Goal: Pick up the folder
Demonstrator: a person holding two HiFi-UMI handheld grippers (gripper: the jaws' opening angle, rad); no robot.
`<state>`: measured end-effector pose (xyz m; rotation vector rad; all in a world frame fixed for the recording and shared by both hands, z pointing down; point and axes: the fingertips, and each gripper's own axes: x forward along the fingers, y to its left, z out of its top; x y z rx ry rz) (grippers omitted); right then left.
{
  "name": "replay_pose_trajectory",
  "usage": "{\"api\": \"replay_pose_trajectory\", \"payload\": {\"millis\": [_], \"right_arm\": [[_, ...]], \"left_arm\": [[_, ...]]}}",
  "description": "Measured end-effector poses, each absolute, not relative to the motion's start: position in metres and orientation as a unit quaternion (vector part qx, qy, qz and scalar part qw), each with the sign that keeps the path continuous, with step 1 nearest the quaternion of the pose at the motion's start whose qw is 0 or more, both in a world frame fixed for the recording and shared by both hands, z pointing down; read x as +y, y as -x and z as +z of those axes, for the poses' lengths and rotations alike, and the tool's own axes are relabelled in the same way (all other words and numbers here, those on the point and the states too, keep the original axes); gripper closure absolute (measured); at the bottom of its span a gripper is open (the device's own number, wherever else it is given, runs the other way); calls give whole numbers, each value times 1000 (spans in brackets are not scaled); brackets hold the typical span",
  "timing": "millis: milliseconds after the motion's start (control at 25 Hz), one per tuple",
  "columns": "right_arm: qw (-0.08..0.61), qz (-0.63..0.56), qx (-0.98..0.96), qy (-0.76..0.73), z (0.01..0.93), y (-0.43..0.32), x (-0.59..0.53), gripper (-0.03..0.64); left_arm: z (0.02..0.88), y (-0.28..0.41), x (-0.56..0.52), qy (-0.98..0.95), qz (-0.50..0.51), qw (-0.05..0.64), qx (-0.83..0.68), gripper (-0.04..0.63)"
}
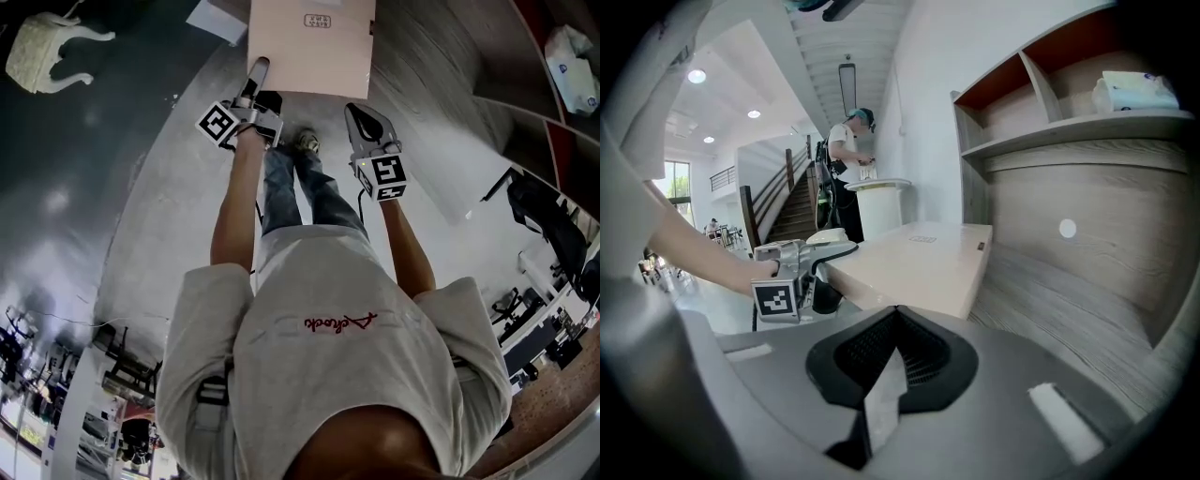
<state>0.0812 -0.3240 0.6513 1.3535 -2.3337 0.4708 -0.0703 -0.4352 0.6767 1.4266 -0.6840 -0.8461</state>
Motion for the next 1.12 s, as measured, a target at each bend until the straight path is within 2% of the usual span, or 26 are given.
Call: {"api": "replay_pose_trajectory", "payload": {"millis": [1120], "right_arm": [[99,56,-841,-529,493,-99,-324,611]], "left_arm": [[538,97,-393,-649,-400,575,-297,310]]}}
